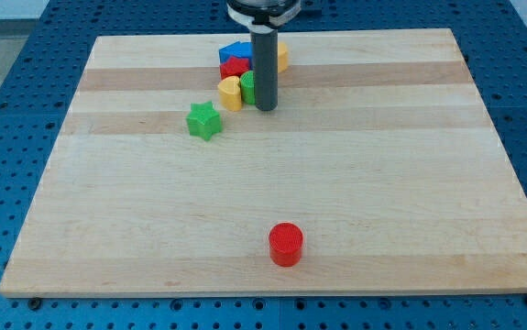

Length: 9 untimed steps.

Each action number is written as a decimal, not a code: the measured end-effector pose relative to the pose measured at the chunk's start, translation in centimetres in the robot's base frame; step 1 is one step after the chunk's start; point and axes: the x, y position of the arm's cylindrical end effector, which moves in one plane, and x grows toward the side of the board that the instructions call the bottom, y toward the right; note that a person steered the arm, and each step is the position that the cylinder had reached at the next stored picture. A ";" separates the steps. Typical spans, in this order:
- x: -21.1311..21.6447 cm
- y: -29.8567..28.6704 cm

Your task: Push the green star into the group of blocks

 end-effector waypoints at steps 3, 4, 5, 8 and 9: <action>6.1 -3.2; 7.7 -6.8; 8.1 -10.8; 3.6 -5.7; 0.6 -4.0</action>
